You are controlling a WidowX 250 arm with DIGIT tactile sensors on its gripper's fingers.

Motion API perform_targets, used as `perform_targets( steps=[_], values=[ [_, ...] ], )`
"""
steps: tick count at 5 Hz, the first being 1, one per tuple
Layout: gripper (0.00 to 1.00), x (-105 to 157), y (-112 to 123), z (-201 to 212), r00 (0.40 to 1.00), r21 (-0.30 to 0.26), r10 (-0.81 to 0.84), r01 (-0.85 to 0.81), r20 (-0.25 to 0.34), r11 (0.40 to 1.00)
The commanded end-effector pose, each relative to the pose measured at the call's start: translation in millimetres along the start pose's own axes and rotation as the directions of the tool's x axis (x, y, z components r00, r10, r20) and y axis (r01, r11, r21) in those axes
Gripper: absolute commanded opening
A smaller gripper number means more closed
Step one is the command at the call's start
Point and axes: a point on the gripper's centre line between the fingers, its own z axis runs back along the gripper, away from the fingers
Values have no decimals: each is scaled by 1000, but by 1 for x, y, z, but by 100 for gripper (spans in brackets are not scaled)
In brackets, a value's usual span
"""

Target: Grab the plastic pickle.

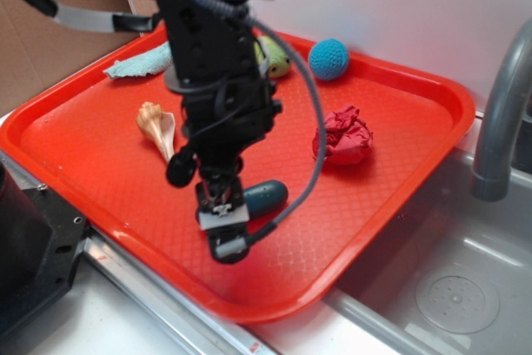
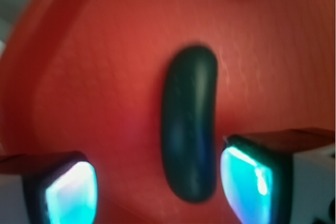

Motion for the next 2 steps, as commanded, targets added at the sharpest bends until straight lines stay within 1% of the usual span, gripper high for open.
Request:
perform_targets(
  steps=[1,2],
  values=[
    [100,38,9,-26,996,-18,-74,75,39,997],
    [0,51,4,-29,997,-11,-65,65,-50,998]
  ],
)
